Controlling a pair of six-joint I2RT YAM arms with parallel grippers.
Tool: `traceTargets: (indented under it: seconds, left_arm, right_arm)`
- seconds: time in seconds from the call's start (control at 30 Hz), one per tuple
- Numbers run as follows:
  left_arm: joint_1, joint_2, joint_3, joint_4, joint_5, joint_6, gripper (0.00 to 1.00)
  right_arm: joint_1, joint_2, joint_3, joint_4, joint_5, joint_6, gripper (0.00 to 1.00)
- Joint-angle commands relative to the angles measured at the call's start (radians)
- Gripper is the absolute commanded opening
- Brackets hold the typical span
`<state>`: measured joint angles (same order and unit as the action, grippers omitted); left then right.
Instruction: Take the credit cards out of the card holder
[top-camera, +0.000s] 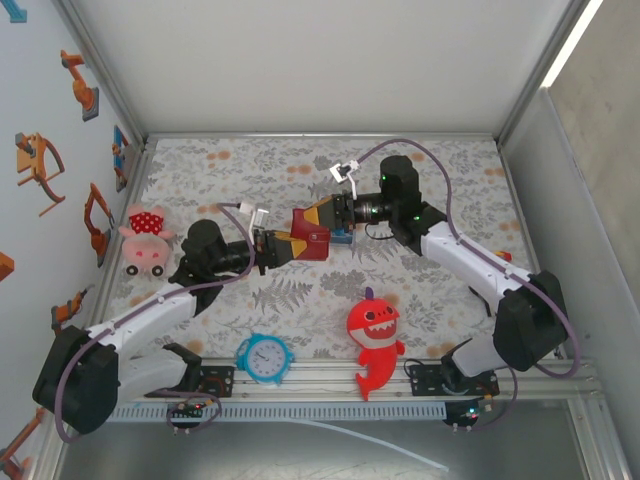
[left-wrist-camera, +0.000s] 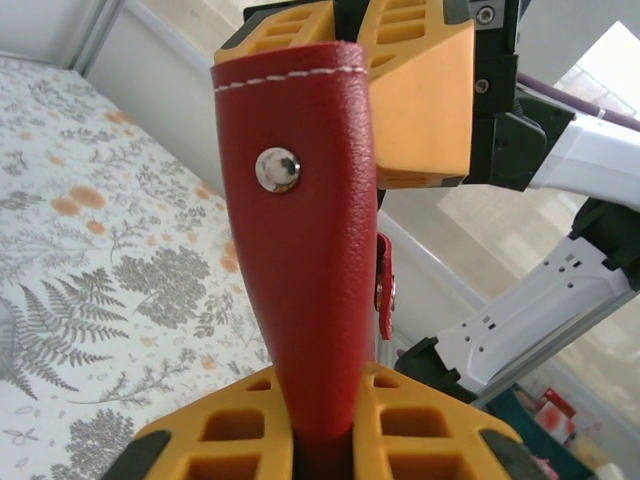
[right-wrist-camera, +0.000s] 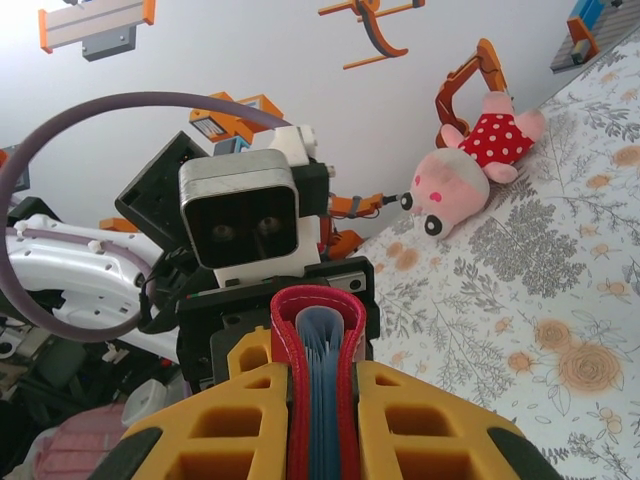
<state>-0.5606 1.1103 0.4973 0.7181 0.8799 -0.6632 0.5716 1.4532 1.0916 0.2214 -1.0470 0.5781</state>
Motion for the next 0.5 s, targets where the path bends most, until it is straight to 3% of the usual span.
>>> traceTargets:
  seconds: [0.0,0.17,0.2,0.33,0.47]
  left_arm:
    - [-0.017,-0.005,0.022,0.051,0.030,0.010,0.00]
    - [-0.018,-0.022,0.015,0.044,0.015,0.022,0.00]
    - [-0.018,-0.026,0.012,0.040,0.010,0.027,0.00]
    - [-0.018,-0.051,0.011,-0.025,-0.029,0.060,0.00]
    - [-0.018,-0.075,0.022,-0.128,-0.046,0.112,0.00]
  right_arm:
    - [0.017,-0.017,0.026,0.045,0.017,0.004,0.00]
    - [0.017,-0.023,0.030,-0.028,0.079,-0.038,0.00]
    - [0.017,-0.026,0.032,-0.057,0.099,-0.052,0.04]
    - [0.017,-0.042,0.042,-0.153,0.196,-0.096,0.49]
    - [0.017,-0.080,0.051,-0.238,0.294,-0.149,0.68]
